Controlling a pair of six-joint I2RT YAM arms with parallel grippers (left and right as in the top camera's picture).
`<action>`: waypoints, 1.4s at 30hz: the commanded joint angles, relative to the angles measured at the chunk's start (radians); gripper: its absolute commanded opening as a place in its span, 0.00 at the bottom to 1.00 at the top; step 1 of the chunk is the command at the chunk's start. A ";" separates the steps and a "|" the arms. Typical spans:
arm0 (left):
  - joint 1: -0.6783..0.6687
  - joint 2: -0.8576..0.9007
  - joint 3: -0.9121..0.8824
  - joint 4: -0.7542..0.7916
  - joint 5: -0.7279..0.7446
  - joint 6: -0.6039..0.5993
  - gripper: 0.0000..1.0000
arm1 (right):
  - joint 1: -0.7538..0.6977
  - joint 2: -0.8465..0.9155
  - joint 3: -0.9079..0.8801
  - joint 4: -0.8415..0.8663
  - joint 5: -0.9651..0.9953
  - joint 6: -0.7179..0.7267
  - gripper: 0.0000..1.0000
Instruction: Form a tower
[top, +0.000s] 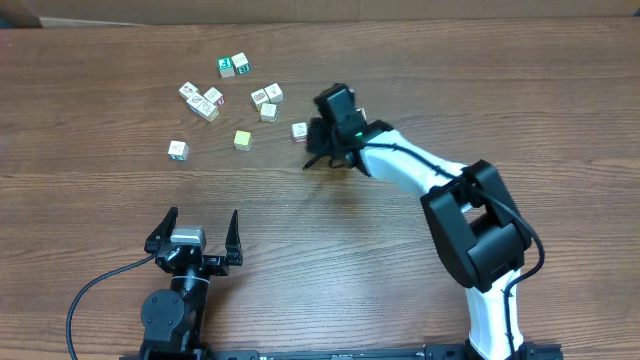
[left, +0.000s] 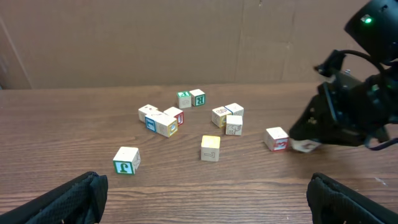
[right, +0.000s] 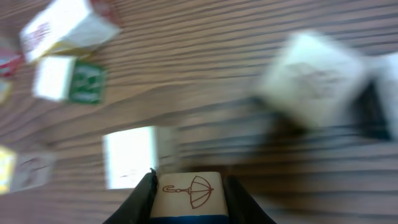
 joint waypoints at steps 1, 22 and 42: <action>0.007 -0.011 -0.003 0.002 0.012 0.016 1.00 | 0.034 0.008 -0.003 0.036 0.008 -0.002 0.04; 0.007 -0.011 -0.003 0.002 0.011 0.016 1.00 | 0.099 -0.251 -0.004 -0.406 0.057 -0.058 0.05; 0.007 -0.011 -0.003 0.002 0.011 0.016 0.99 | 0.170 -0.092 -0.038 -0.448 0.105 -0.044 0.09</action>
